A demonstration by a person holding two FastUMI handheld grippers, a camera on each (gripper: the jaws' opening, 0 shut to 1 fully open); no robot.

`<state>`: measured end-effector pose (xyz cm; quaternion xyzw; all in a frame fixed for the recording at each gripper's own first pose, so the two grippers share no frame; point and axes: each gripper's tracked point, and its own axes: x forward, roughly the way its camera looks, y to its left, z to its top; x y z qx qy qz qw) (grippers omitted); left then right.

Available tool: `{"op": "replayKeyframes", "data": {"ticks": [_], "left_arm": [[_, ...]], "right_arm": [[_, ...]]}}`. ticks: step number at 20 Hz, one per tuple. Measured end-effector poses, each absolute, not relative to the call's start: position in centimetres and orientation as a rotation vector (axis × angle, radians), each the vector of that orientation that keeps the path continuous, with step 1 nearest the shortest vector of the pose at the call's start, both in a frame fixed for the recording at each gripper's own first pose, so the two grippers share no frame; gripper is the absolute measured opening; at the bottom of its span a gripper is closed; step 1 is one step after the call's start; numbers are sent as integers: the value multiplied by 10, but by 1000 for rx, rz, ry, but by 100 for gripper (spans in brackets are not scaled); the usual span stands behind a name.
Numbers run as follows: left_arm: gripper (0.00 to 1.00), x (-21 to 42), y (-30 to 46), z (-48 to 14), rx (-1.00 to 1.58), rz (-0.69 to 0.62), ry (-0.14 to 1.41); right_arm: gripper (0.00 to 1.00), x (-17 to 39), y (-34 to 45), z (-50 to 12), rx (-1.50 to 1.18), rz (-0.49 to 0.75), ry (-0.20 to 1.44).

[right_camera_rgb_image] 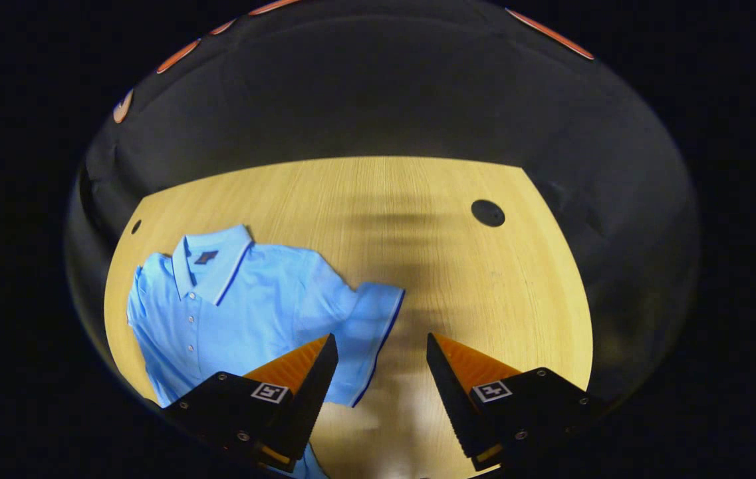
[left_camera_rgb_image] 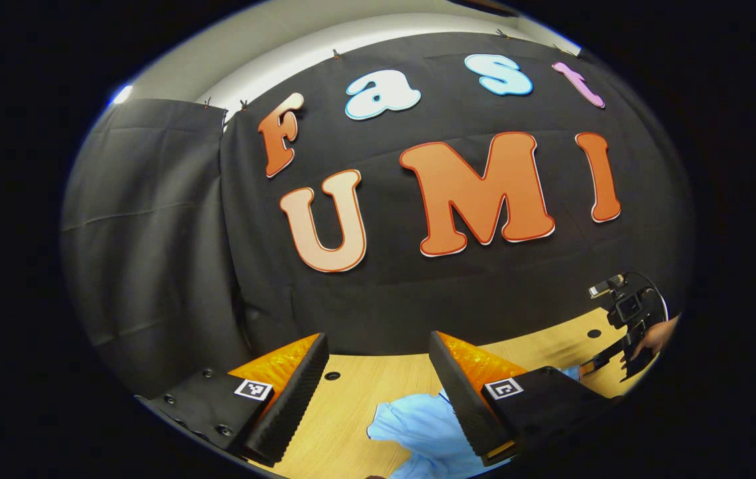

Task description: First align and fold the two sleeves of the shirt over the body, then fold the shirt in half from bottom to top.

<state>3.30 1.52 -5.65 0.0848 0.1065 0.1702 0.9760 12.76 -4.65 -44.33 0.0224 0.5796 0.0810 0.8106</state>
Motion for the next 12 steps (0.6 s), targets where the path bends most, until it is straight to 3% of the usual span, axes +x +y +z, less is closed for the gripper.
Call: {"op": "replayKeyframes", "data": {"ticks": [2,5,6,9,11,12], "left_arm": [[100,34,14,-59,176,351,225],[100,35,13,-62,181,359,241],[100,36,12,-62,184,359,246],[100,36,11,-67,192,364,262],[100,34,11,-70,190,375,272],[99,34,11,-71,189,378,274]], "right_arm": [[79,123,-42,-458,44,190,1287],[79,116,-34,-472,45,193,1349],[72,115,-32,-476,50,188,1363],[67,111,-26,-484,56,182,1396],[59,112,-26,-489,39,164,1409],[51,113,-28,-493,41,152,1415]]}}
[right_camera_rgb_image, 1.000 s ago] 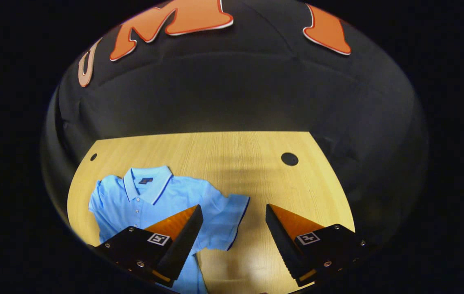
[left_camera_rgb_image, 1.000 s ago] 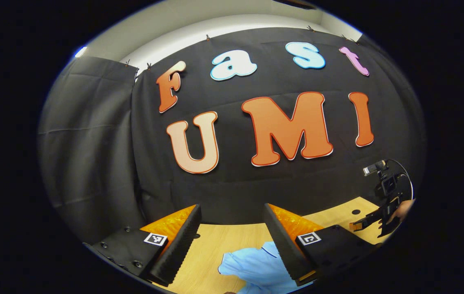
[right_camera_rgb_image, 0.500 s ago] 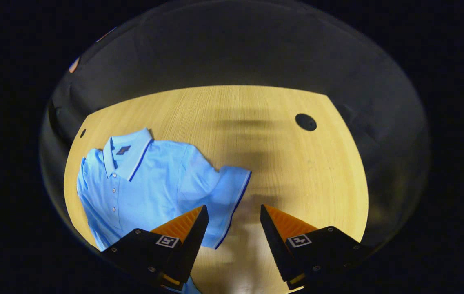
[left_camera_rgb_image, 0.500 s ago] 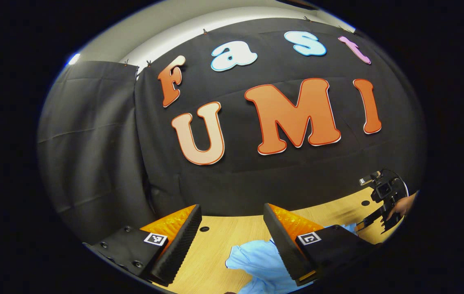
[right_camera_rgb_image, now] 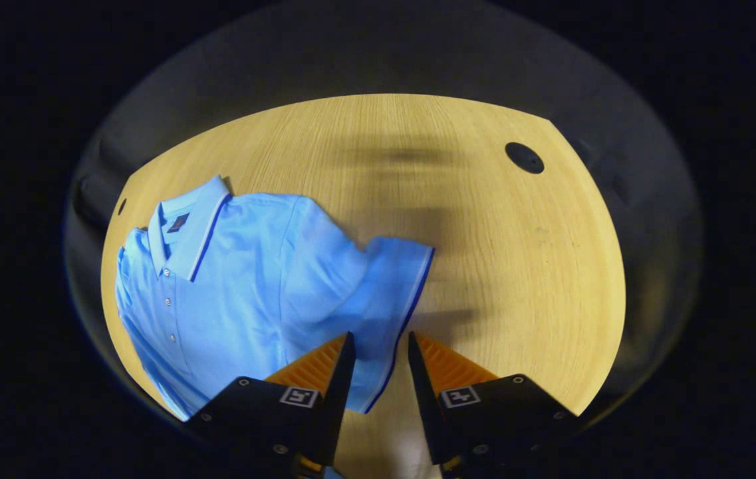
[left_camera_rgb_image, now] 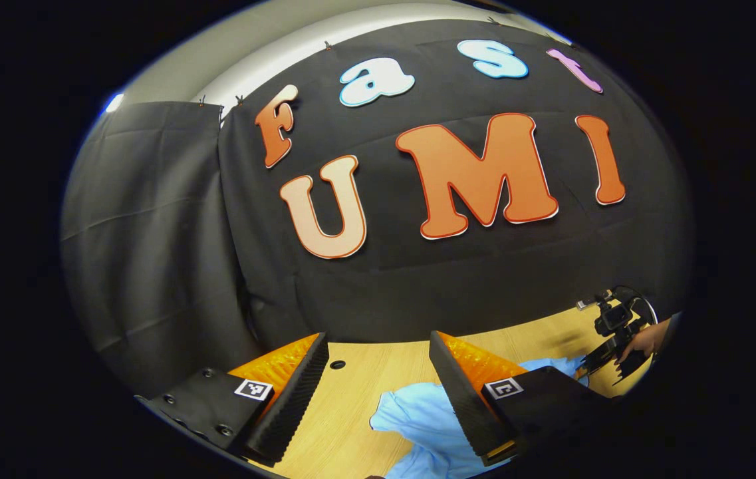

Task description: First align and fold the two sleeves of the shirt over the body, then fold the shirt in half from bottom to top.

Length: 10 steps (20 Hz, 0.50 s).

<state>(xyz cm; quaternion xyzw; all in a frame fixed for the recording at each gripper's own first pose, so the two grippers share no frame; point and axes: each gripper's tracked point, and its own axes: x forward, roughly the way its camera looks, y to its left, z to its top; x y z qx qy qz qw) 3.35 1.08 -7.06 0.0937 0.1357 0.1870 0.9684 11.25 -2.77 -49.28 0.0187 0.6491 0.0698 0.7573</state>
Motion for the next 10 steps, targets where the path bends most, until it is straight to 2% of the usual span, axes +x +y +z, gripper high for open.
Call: {"op": "replayKeyframes", "data": {"ticks": [2,3,4,6,10], "left_arm": [[100,32,11,-73,189,384,277],[99,31,9,-73,185,384,280],[100,31,8,-75,181,385,283],[100,31,8,-77,176,382,287],[100,30,7,-75,184,378,283]], "right_arm": [[35,114,-32,-489,68,105,1419],[32,115,-32,-490,90,85,1421],[16,115,-32,-490,101,89,1420],[9,117,-20,-482,201,137,1421],[5,154,2,-446,370,178,1325]]}}
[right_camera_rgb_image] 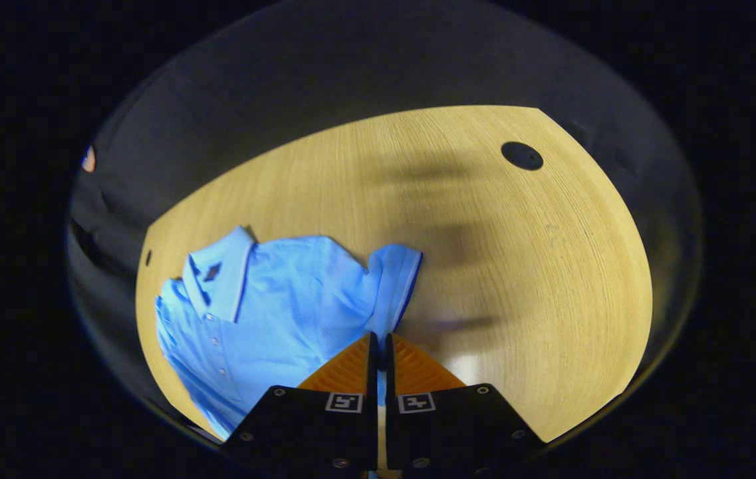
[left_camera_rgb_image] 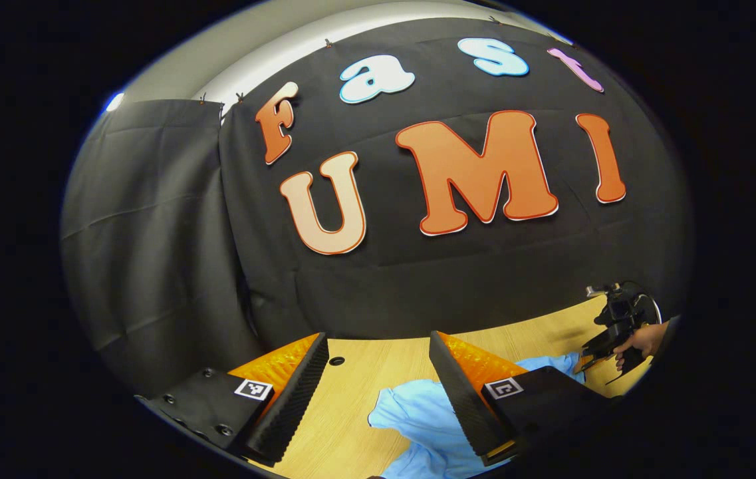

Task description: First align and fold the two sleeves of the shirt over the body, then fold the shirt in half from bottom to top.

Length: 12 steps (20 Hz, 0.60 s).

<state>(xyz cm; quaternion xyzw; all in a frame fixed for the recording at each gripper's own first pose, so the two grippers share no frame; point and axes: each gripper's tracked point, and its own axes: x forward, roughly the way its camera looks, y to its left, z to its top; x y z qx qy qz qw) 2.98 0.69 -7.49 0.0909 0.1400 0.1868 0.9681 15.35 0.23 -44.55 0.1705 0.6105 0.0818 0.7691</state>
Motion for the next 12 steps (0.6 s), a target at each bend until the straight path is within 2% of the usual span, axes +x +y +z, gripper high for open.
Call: {"op": "replayKeyframes", "data": {"ticks": [2,8,12], "left_arm": [[100,30,7,-77,176,377,285],[99,24,12,-82,160,399,298],[99,21,23,-91,148,421,320]], "right_arm": [[5,174,19,-430,445,214,1314],[5,169,78,-398,467,361,1287],[5,164,111,-395,464,417,1301]]}}
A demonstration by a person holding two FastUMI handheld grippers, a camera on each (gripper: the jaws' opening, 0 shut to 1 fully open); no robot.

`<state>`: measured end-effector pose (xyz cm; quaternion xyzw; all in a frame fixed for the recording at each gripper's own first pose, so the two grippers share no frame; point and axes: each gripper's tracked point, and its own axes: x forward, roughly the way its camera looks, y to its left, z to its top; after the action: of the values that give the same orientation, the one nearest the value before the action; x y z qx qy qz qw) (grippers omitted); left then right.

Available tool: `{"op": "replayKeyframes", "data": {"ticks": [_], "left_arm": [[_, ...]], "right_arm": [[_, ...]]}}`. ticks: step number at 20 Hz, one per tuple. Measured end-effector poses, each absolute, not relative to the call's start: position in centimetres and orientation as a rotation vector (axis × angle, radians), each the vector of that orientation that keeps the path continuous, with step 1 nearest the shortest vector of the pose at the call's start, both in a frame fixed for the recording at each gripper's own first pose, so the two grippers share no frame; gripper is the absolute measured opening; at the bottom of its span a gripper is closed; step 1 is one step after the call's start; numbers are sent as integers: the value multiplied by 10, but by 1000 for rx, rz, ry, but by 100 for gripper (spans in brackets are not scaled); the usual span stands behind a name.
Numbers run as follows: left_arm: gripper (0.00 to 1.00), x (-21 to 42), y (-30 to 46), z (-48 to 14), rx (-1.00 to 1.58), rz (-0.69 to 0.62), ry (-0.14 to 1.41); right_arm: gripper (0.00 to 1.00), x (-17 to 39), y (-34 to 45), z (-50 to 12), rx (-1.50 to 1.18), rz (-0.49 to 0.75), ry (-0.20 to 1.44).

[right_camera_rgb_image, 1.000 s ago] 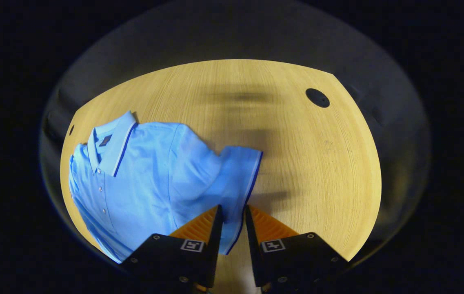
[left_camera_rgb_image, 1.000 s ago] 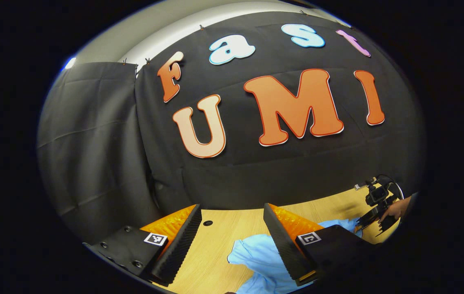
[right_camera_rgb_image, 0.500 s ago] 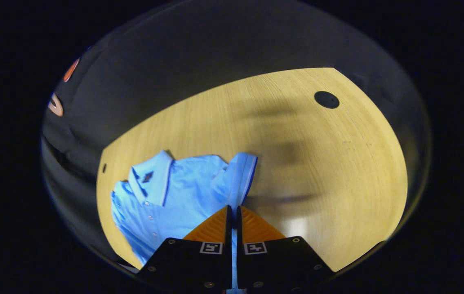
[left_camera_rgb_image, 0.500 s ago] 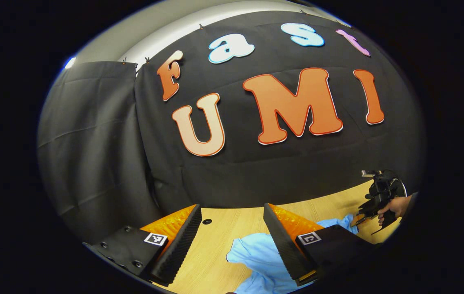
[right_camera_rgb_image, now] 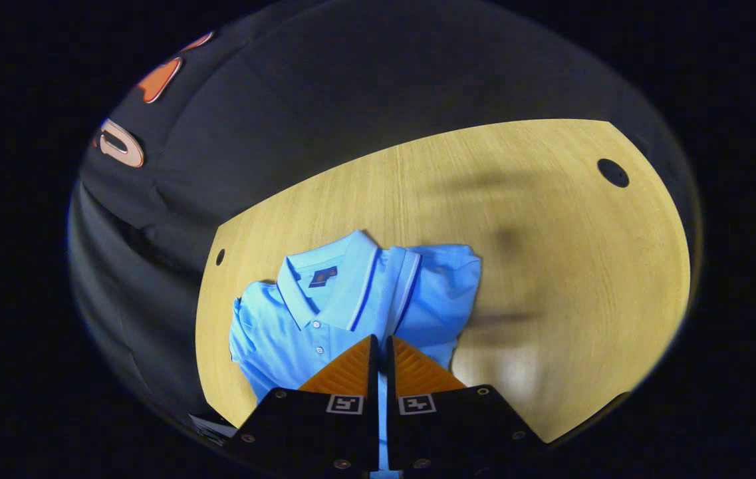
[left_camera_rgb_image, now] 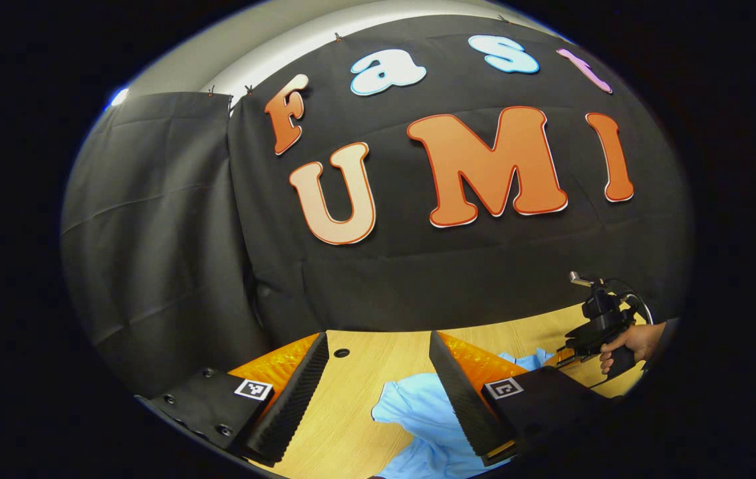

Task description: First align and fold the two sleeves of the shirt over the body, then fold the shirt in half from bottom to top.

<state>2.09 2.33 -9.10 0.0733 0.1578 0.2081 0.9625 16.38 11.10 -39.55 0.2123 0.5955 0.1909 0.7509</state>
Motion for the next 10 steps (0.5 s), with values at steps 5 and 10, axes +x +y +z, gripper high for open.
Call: {"op": "replayKeyframes", "data": {"ticks": [5,10], "left_arm": [[100,32,45,-118,76,411,398],[100,51,57,-174,-84,303,526]], "right_arm": [[10,157,130,-388,474,445,1302],[48,156,120,-360,459,428,1219]]}}
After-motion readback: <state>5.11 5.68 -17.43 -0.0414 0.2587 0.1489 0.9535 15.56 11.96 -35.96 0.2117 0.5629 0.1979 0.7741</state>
